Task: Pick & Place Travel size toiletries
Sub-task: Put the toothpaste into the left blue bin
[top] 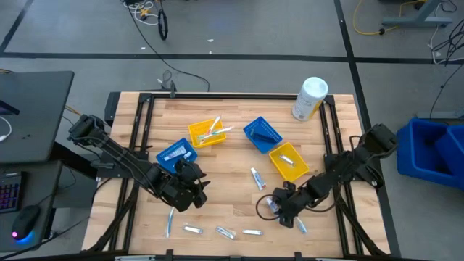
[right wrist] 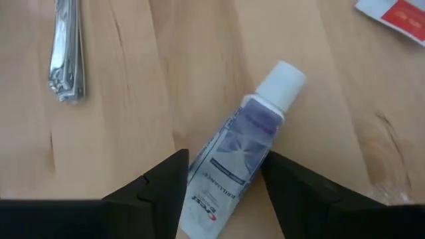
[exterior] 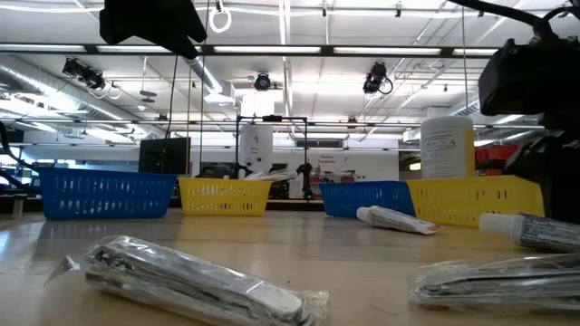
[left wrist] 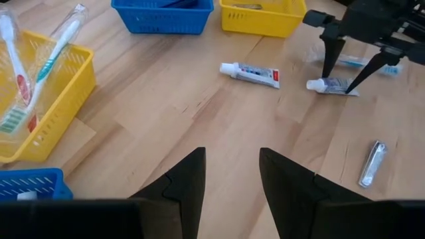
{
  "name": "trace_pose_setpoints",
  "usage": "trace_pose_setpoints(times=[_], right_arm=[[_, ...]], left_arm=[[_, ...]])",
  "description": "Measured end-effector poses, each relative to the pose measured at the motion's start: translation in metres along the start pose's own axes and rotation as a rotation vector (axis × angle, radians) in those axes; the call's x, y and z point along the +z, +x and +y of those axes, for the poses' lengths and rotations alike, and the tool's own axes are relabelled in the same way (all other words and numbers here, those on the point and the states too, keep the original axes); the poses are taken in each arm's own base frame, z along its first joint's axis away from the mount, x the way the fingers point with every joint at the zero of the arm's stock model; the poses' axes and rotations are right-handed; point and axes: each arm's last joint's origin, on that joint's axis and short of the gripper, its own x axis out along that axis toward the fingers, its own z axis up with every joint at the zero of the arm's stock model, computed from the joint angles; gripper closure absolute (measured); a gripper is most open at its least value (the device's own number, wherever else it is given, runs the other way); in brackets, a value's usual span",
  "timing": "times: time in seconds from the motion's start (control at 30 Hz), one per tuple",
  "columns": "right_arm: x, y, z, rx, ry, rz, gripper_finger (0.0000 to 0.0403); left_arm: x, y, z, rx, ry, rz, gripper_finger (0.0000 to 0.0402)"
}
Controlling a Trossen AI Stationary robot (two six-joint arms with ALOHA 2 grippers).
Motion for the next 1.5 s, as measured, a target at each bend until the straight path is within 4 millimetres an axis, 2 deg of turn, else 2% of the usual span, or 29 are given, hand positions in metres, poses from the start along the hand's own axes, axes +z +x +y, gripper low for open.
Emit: trace_pose_setpoints(times=[0.3,0.43,0.6,0.8,0.93,1.1,1.17,1.37,1.5], right_arm=[[0.004,0.002,0.0,0.006,-0.018,-0.04,0.0296],[0.006,0.002,0.0,0.019,-0.009,-0.05,0.0322],[0.018,-0.004,0.0,0.073,-0.026,-0.112,0.0326],[0.052,-0.031,0.001,0.052,-0.12,-0.355,0.0329],[0.074,-0.056,0.002,-0.038,-0.27,-0.596,0.0328],[0.09,-0.066,0.005,-0.163,-0.548,-0.77,0.0329],[0.093,-0.065,0.004,-0.19,-0.597,-0.784,0.0329],[0.101,-0.064,-0.007,-0.215,-0.568,-0.777,0.0328],[0.106,-0.063,-0.015,-0.166,-0.533,-0.758,0.0328]], left_arm=[[0.0,0.0,0.0,-0.004,0.0,0.007,0.0252],[0.0,0.0,0.0,-0.004,0.0,0.007,0.0252],[0.0,0.0,0.0,-0.005,0.001,0.007,0.0252],[0.001,0.0,-0.002,-0.009,-0.038,-0.02,0.0252],[0.007,0.0,-0.006,-0.026,-0.15,-0.102,0.0252],[0.019,0.001,-0.014,-0.107,-0.3,-0.183,0.0252],[0.025,0.002,-0.017,-0.139,-0.338,-0.211,0.0252],[0.038,0.009,-0.013,-0.143,-0.334,-0.244,0.0252],[0.045,0.025,-0.01,-0.146,-0.346,-0.225,0.0252]])
